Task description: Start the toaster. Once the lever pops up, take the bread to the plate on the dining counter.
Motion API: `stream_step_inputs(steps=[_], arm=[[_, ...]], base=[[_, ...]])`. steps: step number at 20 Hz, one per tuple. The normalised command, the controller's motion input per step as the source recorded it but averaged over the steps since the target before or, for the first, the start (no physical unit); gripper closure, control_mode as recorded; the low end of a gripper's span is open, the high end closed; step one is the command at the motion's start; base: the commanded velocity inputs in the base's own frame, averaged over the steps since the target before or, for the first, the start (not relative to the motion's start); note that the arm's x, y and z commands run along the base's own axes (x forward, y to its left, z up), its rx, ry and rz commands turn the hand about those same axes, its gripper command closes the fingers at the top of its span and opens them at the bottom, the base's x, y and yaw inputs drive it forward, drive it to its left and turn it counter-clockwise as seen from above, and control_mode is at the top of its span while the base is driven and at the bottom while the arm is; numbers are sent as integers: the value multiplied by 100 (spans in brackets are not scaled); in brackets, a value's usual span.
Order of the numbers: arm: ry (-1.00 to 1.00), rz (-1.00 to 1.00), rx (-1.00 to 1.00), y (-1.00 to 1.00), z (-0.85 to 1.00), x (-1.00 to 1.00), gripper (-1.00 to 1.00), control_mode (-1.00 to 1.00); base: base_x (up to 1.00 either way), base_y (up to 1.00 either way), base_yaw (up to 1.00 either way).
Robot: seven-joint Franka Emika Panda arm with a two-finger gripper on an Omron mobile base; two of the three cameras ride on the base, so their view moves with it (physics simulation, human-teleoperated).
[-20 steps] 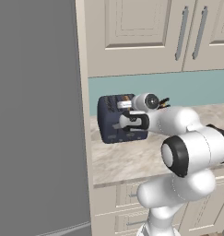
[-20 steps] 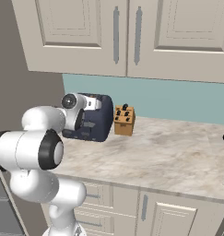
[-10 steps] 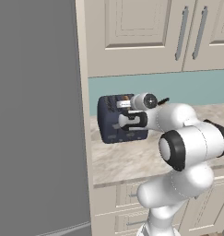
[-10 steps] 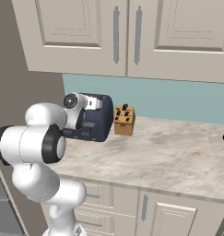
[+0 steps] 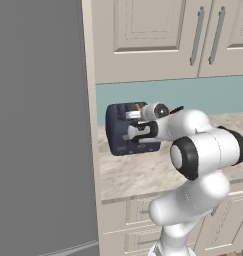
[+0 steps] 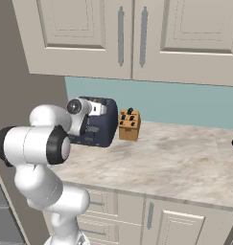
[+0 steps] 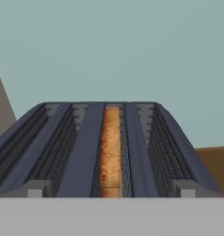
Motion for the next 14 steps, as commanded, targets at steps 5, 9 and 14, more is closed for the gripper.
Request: stream_step_inputs(steps=[5, 9, 14], arm=[[0, 0, 0, 0, -13, 9, -100, -100], [0, 0, 0, 0, -4, 11, -100, -100], [0, 0, 0, 0, -1, 10, -100, -100]], base=[[0, 0, 0], [0, 0, 0], [0, 0, 0]])
